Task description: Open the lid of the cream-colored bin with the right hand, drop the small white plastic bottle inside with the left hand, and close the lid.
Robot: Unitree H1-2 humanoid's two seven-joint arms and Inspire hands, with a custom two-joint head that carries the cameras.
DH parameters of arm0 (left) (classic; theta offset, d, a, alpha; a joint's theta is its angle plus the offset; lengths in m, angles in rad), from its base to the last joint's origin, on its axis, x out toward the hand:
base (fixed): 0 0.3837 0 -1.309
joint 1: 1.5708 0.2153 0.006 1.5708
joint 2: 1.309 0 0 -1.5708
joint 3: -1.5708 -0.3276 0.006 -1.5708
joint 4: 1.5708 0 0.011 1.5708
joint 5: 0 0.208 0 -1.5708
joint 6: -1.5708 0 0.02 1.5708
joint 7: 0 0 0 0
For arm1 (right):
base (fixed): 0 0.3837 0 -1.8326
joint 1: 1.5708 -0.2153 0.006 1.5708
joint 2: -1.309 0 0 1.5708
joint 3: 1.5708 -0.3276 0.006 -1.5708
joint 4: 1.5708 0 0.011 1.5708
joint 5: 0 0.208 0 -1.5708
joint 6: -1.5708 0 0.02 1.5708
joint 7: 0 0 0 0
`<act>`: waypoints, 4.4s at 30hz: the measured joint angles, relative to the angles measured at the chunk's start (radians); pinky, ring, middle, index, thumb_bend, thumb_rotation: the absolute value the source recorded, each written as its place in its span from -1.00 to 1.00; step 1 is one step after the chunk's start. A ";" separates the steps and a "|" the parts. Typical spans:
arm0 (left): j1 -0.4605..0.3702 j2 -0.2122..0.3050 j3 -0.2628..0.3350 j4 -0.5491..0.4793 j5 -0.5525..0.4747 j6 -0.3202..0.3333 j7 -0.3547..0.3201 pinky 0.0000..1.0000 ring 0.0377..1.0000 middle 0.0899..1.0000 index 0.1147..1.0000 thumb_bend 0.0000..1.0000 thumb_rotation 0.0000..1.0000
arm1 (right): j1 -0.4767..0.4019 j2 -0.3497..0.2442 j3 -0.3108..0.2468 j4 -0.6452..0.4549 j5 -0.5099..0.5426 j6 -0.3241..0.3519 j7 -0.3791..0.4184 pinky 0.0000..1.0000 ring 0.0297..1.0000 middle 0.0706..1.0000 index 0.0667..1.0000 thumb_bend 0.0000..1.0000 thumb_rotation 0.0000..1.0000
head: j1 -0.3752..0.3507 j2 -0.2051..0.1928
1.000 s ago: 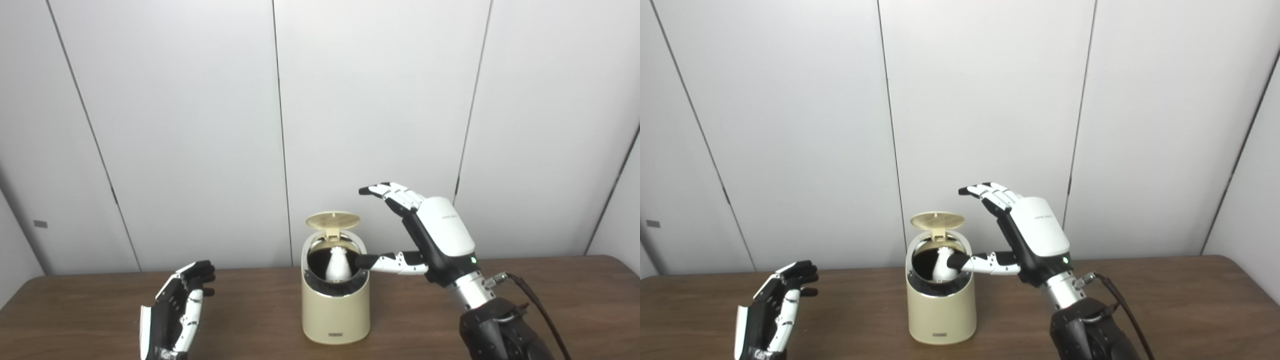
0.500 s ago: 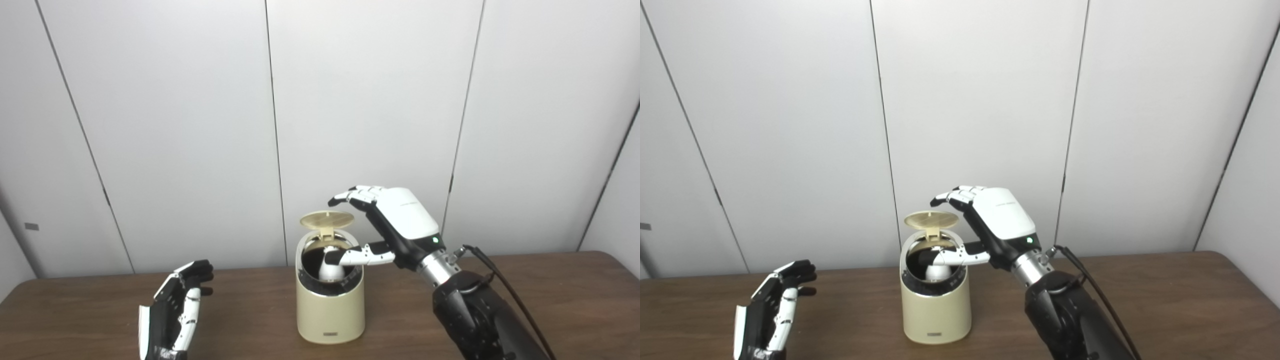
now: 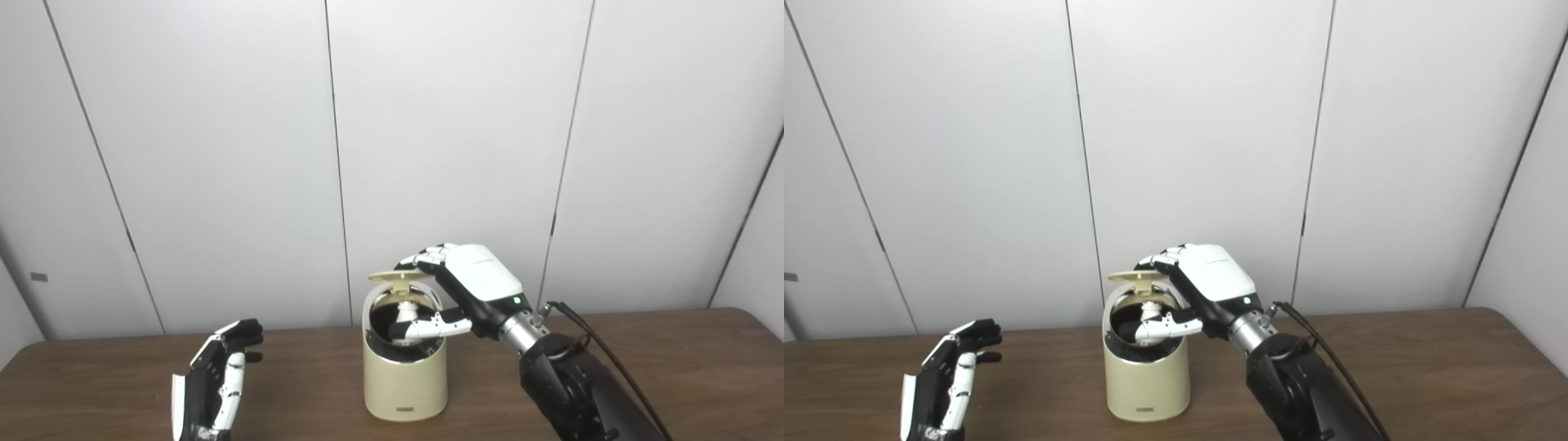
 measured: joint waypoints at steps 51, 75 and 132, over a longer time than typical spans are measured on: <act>0.006 -0.015 0.022 -0.088 -0.006 0.000 -0.006 0.14 0.32 0.30 0.26 -0.51 0.50 | 0.132 -0.015 0.087 0.054 -0.051 -0.061 -0.244 0.60 0.42 0.22 0.17 0.78 0.87 | 0.020 0.051; 0.006 -0.017 0.025 -0.088 -0.004 0.000 -0.004 0.13 0.31 0.30 0.26 -0.53 0.49 | 0.172 -0.079 0.243 -0.034 -0.397 -0.028 -0.336 0.55 0.39 0.18 0.12 0.66 0.64 | 0.015 0.046; 0.005 -0.013 0.015 -0.068 -0.003 0.000 -0.009 0.14 0.32 0.31 0.27 -0.50 0.48 | 0.293 -0.029 0.185 -0.003 -0.251 -0.160 -0.412 0.76 0.94 0.97 0.92 0.71 0.46 | 0.012 0.028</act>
